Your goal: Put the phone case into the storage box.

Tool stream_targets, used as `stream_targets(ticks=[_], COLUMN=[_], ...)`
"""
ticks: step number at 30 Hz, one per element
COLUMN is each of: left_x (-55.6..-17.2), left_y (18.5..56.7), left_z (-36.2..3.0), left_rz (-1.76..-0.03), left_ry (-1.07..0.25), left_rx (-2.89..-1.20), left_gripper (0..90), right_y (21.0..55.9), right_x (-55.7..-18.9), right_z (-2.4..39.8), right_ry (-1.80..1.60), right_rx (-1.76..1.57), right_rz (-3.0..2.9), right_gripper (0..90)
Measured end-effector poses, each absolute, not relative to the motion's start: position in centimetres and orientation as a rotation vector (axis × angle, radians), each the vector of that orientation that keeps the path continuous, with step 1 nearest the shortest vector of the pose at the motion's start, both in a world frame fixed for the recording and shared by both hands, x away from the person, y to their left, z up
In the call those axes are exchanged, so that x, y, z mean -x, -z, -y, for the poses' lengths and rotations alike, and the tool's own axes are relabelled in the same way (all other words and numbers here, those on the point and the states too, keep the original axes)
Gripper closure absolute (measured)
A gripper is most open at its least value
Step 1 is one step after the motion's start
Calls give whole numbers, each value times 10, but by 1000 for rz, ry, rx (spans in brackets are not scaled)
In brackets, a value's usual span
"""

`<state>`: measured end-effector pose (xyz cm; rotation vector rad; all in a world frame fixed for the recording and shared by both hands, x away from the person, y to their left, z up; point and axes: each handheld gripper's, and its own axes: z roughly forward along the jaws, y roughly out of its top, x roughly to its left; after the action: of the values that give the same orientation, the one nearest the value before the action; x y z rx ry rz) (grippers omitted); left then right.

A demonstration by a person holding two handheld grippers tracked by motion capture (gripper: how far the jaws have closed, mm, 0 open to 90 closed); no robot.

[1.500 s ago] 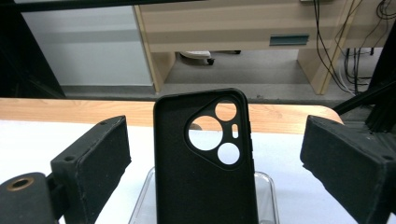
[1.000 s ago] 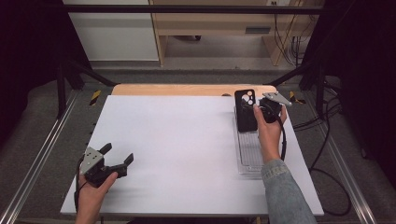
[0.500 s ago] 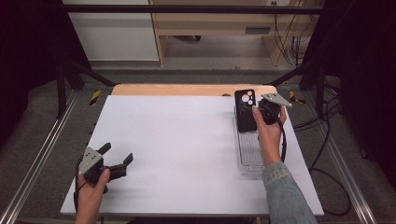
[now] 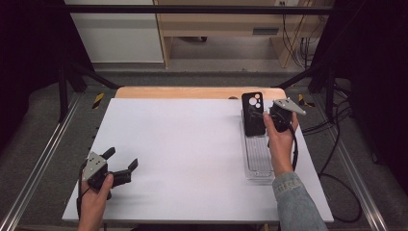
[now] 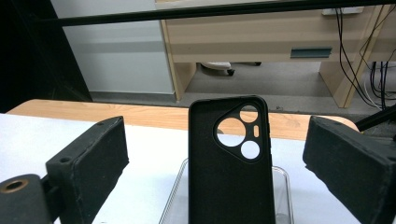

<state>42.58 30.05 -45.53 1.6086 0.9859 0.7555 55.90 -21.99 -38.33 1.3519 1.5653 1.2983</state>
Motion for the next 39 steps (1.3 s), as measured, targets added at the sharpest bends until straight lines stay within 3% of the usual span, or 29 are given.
stream_targets(ticks=[39], left_x=[-419], left_y=[454], left_z=[-304], left_rz=[-949], left_ry=[-750], left_rx=[-1612], left_gripper=[31], right_y=[345], right_x=[-505], right_z=[237], right_ry=[-1383], right_rx=[-1195], right_rz=[-1539], right_gripper=[32])
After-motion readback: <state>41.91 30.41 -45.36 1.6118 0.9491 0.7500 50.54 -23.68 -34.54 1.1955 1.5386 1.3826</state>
